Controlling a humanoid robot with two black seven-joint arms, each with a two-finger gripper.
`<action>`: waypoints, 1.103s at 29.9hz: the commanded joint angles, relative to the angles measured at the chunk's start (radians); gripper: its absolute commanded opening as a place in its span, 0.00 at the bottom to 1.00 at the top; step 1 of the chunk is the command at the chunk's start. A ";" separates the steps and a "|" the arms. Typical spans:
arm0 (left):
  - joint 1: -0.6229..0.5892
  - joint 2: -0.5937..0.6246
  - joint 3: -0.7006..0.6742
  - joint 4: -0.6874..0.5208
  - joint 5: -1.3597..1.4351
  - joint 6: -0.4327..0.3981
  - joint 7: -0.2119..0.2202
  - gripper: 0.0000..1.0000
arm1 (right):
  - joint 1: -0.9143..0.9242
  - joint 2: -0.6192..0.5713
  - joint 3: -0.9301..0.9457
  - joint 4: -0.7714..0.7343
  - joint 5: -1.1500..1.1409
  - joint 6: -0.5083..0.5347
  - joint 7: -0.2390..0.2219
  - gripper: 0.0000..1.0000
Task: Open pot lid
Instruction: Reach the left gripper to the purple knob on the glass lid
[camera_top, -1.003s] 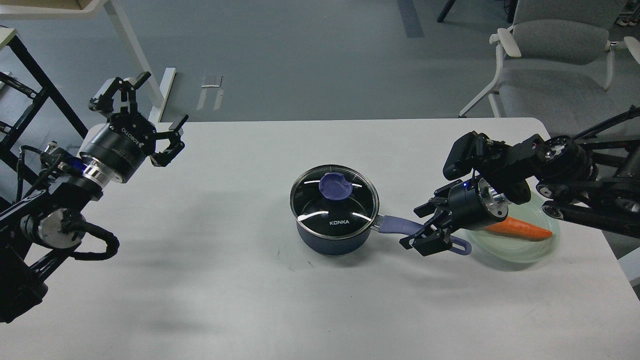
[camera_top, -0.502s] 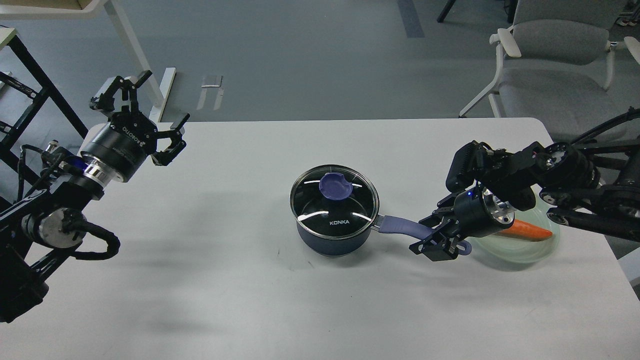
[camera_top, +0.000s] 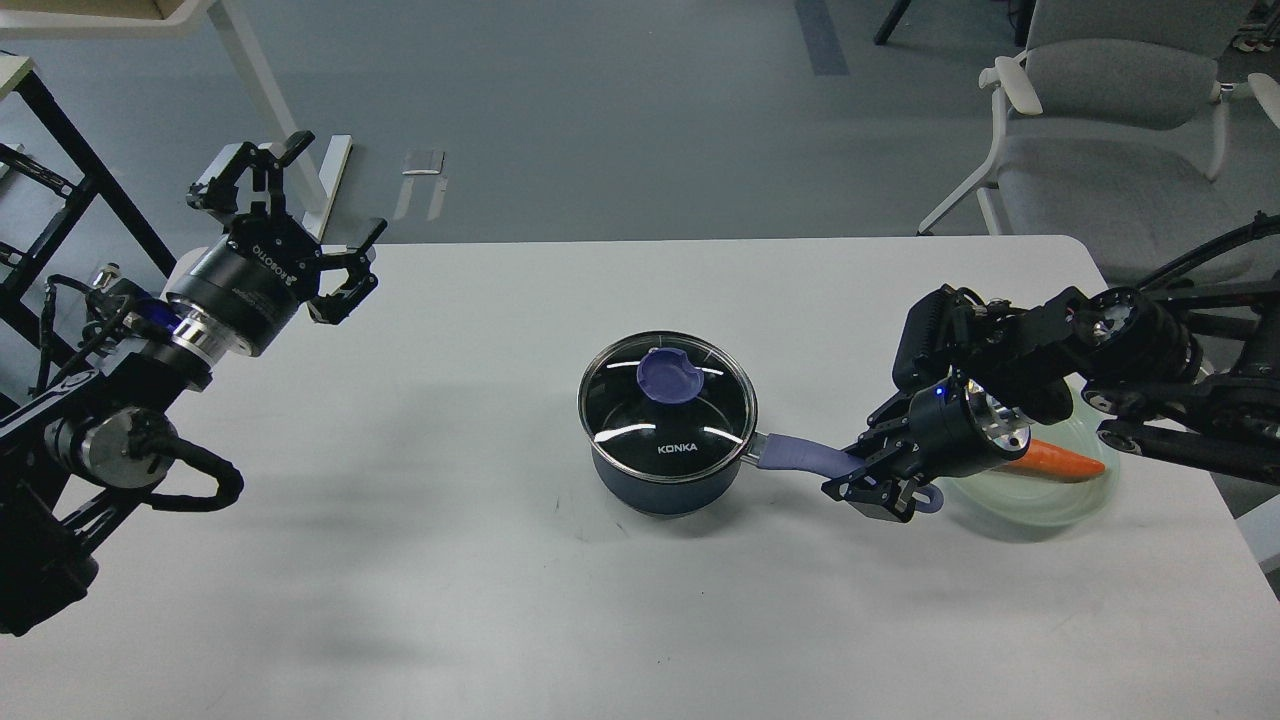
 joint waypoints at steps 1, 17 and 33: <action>-0.025 0.000 0.002 0.002 0.158 -0.009 -0.058 0.99 | -0.001 0.001 -0.001 0.000 0.000 0.000 0.000 0.27; -0.313 -0.069 0.161 -0.138 1.361 -0.020 -0.124 0.99 | -0.001 0.004 -0.002 -0.002 0.001 0.000 0.000 0.27; -0.470 -0.229 0.517 -0.005 1.873 0.304 -0.124 0.99 | -0.001 0.001 -0.002 -0.002 0.003 0.000 0.000 0.28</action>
